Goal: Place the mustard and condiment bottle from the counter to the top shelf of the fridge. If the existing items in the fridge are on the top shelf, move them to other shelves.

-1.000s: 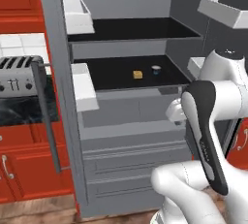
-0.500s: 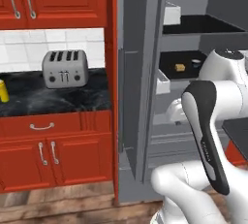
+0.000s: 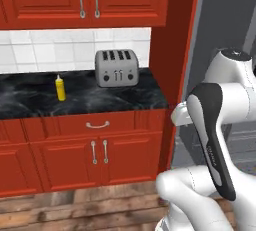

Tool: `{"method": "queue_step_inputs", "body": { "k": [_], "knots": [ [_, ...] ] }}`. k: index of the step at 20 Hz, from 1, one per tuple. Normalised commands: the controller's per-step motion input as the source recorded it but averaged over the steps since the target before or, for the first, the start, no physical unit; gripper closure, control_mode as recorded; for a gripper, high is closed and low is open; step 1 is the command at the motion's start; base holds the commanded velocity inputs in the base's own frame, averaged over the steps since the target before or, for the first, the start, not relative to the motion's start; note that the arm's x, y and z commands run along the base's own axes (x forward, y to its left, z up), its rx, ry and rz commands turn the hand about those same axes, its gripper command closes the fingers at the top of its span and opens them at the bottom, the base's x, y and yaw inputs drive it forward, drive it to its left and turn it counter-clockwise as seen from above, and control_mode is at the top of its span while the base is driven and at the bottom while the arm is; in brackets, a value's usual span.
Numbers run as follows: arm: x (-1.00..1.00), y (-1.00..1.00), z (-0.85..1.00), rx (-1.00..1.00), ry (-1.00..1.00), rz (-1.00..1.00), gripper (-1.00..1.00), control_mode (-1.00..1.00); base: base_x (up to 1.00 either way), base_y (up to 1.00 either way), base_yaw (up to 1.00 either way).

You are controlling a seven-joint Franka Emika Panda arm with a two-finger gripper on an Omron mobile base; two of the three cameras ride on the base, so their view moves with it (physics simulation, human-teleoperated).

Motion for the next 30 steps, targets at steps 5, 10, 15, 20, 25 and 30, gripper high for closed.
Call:
{"method": "queue_step_inputs", "body": {
  "k": [5,10,15,20,25,30],
  "knots": [
    [0.0,0.0,0.0,0.0,0.0,0.0,-1.0,1.0,0.27,1.0,0.0],
    [0.0,0.0,0.0,0.0,0.0,0.0,-1.0,1.0,0.48,1.0,0.0],
    [0.0,0.0,0.0,0.0,0.0,0.0,-1.0,1.0,0.76,0.87,0.0],
    [0.0,0.0,0.0,0.0,0.0,0.0,-1.0,1.0,0.81,0.18,0.0],
    [0.0,0.0,0.0,0.0,0.0,0.0,-1.0,1.0,0.67,-0.1,0.0],
    [0.0,0.0,0.0,0.0,0.0,0.0,-1.0,1.0,0.6,-0.01,0.0]
  ]
}}
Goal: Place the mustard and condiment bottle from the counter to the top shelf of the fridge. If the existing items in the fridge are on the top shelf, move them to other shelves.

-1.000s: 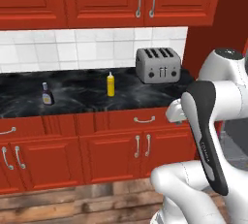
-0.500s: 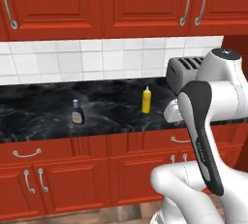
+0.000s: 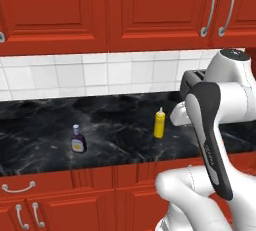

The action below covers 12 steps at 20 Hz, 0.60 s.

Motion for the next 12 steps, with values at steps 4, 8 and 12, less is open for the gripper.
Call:
{"method": "queue_step_inputs", "body": {
  "k": [4,8,12],
  "knots": [
    [0.46,-0.26,-0.06,0.0,0.04,0.04,-1.0,-1.0,0.14,-0.01,0.0],
    [0.64,-0.68,-0.33,0.03,0.06,0.14,-1.0,-1.0,0.0,0.0,0.0],
    [0.67,-0.74,-0.33,0.14,0.02,0.21,-1.0,-1.0,0.0,0.0,0.0]
  ]
}}
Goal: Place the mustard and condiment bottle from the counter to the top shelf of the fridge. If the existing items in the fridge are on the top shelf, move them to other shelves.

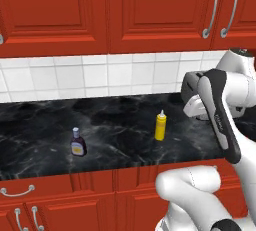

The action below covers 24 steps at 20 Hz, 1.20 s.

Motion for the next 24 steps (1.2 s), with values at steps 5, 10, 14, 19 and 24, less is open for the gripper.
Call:
{"method": "queue_step_inputs", "body": {
  "k": [5,10,14,19,24],
  "knots": [
    [0.64,-0.74,-0.29,0.13,0.05,0.31,-1.0,-1.0,0.0,0.0,0.0],
    [0.72,-0.45,-0.23,0.19,0.02,0.35,-1.0,-1.0,0.0,0.0,0.0],
    [0.46,-0.12,-0.13,0.21,-0.03,0.31,-1.0,-1.0,0.0,0.0,0.0],
    [0.12,0.0,-0.25,0.21,-0.13,0.25,-1.0,-1.0,0.0,0.0,0.0],
    [0.01,0.0,-0.5,0.21,-0.23,0.14,-1.0,-1.0,0.0,0.0,0.0]
  ]
}}
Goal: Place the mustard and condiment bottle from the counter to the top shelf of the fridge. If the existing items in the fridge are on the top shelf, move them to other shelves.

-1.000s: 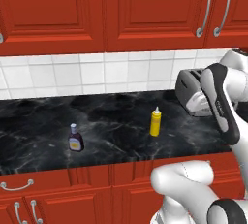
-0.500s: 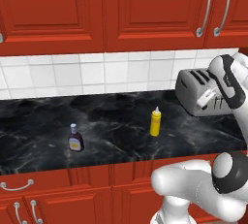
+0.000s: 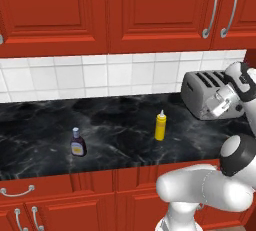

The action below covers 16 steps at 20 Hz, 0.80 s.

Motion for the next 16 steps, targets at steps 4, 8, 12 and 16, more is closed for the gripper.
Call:
{"method": "queue_step_inputs", "body": {
  "k": [4,8,12,16],
  "knots": [
    [0.02,-0.04,-0.23,0.17,-0.25,0.08,-1.0,-1.0,0.0,0.0,0.0],
    [0.06,0.0,-0.22,0.13,-0.19,0.01,-1.0,-1.0,0.0,0.0,0.0],
    [0.31,0.26,-0.22,0.06,-0.14,0.0,-1.0,-1.0,0.0,0.0,0.0],
    [0.28,0.24,-0.1,0.0,-0.09,0.0,-1.0,-1.0,0.0,0.0,0.0]
  ]
}}
